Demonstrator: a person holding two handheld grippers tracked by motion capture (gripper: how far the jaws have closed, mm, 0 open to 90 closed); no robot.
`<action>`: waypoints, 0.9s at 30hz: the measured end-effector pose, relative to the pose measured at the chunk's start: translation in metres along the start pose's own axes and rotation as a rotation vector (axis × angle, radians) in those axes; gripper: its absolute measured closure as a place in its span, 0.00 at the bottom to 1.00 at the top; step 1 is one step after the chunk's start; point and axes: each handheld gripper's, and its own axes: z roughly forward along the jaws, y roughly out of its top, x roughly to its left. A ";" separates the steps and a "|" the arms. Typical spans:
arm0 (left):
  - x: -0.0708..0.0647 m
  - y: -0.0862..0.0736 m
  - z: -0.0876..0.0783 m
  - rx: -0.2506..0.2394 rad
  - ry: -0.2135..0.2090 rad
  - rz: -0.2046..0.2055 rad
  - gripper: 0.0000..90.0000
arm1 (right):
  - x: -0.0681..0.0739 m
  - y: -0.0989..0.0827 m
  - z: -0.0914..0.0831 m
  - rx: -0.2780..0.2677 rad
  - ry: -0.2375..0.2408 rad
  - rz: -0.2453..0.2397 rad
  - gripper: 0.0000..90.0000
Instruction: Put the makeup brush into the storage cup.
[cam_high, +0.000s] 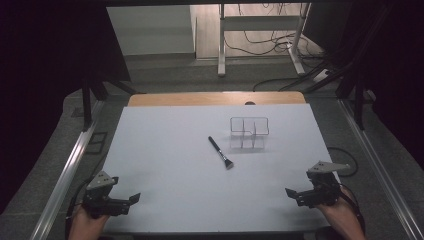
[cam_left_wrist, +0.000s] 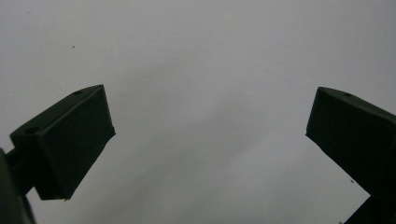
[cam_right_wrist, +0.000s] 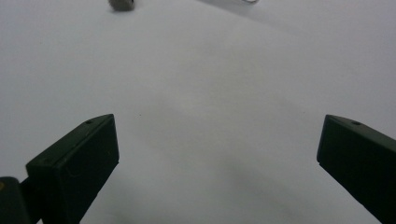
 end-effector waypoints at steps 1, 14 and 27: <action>-0.001 0.000 0.001 0.007 0.004 0.010 0.01 | 0.000 0.000 0.000 0.000 0.000 0.000 0.00; -0.003 0.001 0.001 0.010 0.008 0.029 0.01 | 0.002 0.001 0.002 -0.012 0.032 0.024 0.00; -0.004 0.000 0.002 0.011 0.005 0.031 0.01 | 0.005 0.004 0.004 0.025 0.026 0.002 0.00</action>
